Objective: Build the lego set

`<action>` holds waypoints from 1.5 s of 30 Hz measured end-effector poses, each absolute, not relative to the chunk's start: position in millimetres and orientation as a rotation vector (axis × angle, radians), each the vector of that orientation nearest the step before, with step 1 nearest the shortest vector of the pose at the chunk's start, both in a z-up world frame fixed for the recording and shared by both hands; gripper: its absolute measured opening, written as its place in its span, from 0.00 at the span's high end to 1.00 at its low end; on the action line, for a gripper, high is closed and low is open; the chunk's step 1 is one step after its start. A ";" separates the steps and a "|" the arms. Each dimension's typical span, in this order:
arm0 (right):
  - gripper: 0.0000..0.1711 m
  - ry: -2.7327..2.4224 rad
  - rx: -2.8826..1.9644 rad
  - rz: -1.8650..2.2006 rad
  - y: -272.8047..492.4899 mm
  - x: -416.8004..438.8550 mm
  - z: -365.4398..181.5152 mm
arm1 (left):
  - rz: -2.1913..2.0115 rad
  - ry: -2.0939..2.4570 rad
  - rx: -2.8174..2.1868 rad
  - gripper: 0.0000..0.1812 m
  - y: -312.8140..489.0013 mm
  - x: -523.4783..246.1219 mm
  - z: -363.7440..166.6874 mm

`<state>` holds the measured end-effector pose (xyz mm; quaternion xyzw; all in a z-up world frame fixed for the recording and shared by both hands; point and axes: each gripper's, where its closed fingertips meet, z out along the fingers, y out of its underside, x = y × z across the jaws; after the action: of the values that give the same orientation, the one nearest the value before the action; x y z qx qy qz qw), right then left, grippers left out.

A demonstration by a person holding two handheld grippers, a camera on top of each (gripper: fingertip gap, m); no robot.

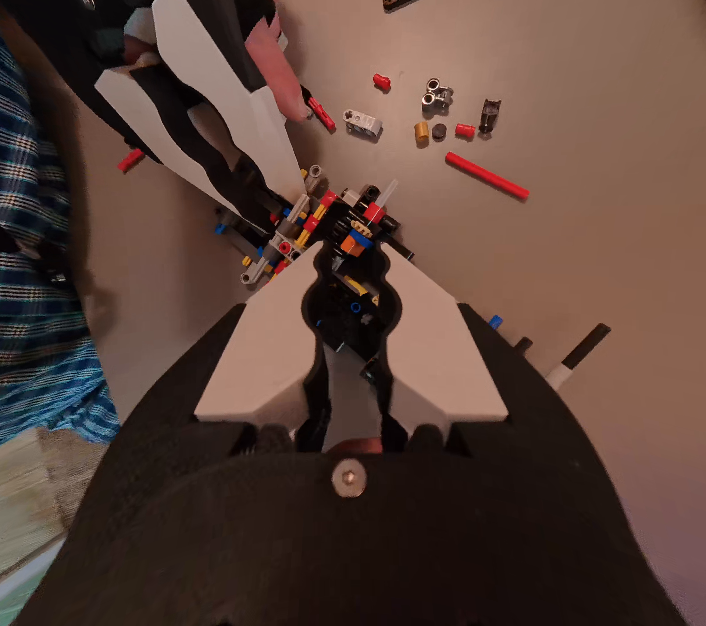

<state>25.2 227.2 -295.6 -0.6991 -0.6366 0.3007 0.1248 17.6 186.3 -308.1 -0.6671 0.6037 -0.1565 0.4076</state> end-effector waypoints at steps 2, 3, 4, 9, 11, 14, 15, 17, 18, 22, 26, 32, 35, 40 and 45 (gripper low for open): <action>0.90 -1.833 -2.092 0.914 227.8 25.1 -296.2 | -0.396 1.522 -1.682 0.88 186.4 17.7 -308.3; 0.90 -1.826 -2.123 0.940 227.5 25.2 -296.9 | -0.398 1.522 -1.682 0.88 186.3 17.8 -308.2; 0.90 -1.829 -2.139 0.957 227.4 25.1 -297.3 | -0.398 1.522 -1.682 0.88 186.4 17.9 -308.2; 0.89 -1.835 -2.186 0.991 226.6 23.2 -298.9 | -0.399 1.520 -1.684 0.88 186.7 18.0 -308.2; 0.90 -1.826 -2.190 0.990 227.5 21.9 -298.4 | -0.398 1.520 -1.684 0.88 186.9 17.9 -308.3; 0.91 -1.830 -2.171 0.973 228.3 20.8 -298.0 | -0.398 1.520 -1.684 0.88 187.0 17.9 -308.4; 0.91 -1.834 -2.163 0.959 228.7 21.1 -297.7 | -0.399 1.520 -1.684 0.88 187.0 17.9 -308.6; 0.95 -1.839 -2.140 0.920 230.5 20.9 -296.3 | -0.398 1.521 -1.683 0.88 187.0 18.1 -308.6; 0.95 -1.842 -2.131 0.899 230.6 20.3 -296.4 | -0.399 1.520 -1.684 0.88 187.0 18.2 -308.7; 0.96 -1.855 -2.100 0.840 231.4 18.7 -295.4 | -0.401 1.524 -1.682 0.88 186.5 18.8 -308.8; 0.96 -1.878 -2.064 0.788 231.4 16.1 -294.8 | -0.399 1.526 -1.679 0.88 186.3 19.0 -309.2; 0.96 -1.916 -2.007 0.641 231.9 15.9 -294.5 | -0.408 1.526 -1.686 0.88 186.3 19.2 -309.7; 0.96 -1.951 -1.974 0.540 232.2 15.3 -294.4 | -0.408 1.526 -1.687 0.88 186.4 19.3 -309.8; 0.99 -2.021 -1.880 0.327 231.7 11.6 -295.0 | -0.412 1.522 -1.694 0.88 186.5 20.2 -310.0; 1.00 -1.974 -1.871 0.292 235.2 8.4 -286.5 | -0.400 1.523 -1.684 0.88 186.1 20.4 -310.0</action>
<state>8.4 235.2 -286.5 -0.6700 -0.7067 0.1047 0.2019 20.4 186.1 -310.0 -0.6675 0.6038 -0.1587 0.4060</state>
